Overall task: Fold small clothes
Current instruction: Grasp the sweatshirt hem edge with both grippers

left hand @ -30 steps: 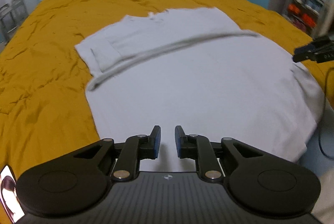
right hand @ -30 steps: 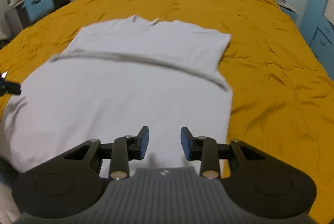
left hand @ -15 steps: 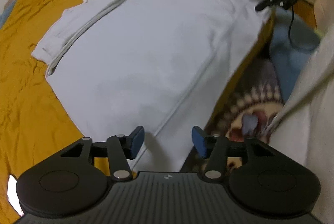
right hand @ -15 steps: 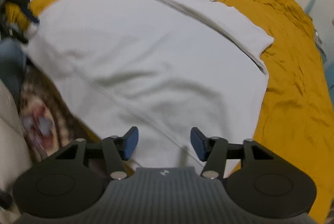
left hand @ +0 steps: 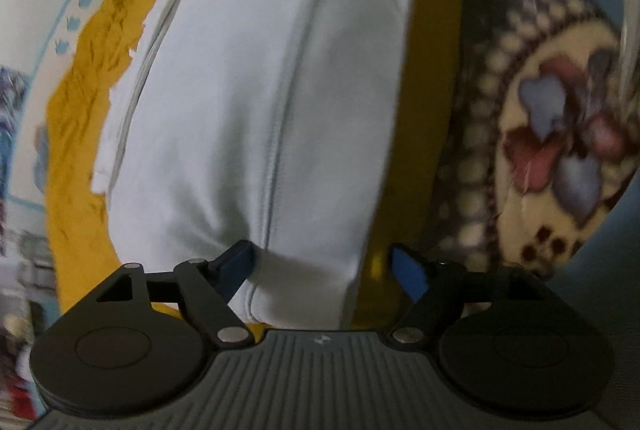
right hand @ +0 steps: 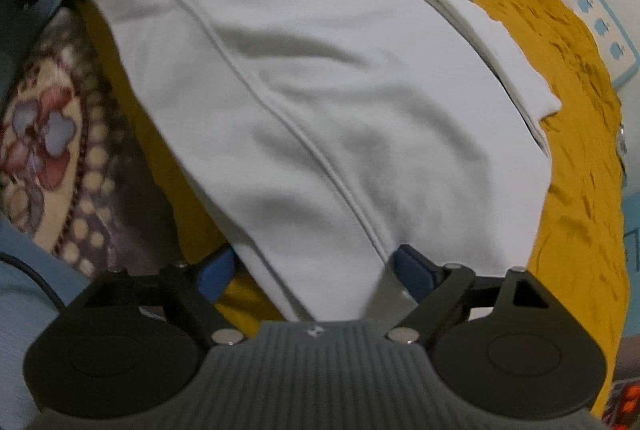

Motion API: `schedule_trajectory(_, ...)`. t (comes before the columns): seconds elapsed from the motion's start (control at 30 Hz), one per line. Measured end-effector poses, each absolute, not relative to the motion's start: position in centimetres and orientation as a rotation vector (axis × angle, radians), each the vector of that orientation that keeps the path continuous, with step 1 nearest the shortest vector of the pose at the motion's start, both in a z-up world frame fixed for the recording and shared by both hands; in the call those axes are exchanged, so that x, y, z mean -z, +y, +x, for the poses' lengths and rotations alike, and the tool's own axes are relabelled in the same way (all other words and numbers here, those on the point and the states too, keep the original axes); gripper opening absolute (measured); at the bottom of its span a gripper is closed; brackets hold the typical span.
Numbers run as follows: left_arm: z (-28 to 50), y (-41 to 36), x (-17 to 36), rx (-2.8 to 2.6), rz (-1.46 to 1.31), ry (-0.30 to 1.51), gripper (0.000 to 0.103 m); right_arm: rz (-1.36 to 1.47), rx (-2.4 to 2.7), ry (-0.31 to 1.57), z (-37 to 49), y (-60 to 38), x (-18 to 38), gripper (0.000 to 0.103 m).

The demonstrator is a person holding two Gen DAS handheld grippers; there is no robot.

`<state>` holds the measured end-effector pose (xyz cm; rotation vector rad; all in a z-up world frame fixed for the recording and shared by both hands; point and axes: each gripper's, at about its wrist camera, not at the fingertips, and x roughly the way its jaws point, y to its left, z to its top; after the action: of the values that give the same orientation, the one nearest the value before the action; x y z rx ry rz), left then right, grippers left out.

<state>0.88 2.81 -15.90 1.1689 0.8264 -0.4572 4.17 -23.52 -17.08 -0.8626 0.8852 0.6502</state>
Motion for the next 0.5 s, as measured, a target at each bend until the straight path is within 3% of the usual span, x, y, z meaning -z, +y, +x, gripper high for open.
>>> schedule_trajectory(0.1, 0.3, 2.6, 16.9, 0.425, 1.233, 0.791, 0.085, -0.872, -0.650, 0.874, 4.2, -23.5, 17.4, 0.083)
schedule_trajectory(0.17, 0.2, 2.7, 16.9, 0.432, 1.237, 0.772, 0.071, -0.866, -0.649, 0.870, 4.2, -23.7, 17.5, 0.083)
schedule_trajectory(0.23, -0.1, 3.0, 16.5, 0.428, 1.221, 0.764, 0.064, -0.882, -0.647, 0.859, 3.9, -23.8, 17.5, 0.080)
schedule_trajectory(0.3, -0.3, 3.3, 15.8, 0.434, 1.204, 0.763, 0.058, -0.914, -0.643, 0.837, 3.6, -23.9, 17.5, 0.071)
schedule_trajectory(0.4, -0.8, 3.2, 14.5, 0.420, 1.185, 0.755, 0.038, -0.923, -0.634, 0.805, 3.1, -24.4, 16.7, 0.055)
schedule_trajectory(0.5, -0.4, 3.6, 12.9, 0.414, 1.106, 0.769, 0.020, -0.916, -0.645, 0.797, 2.4, -24.9, 15.7, 0.024)
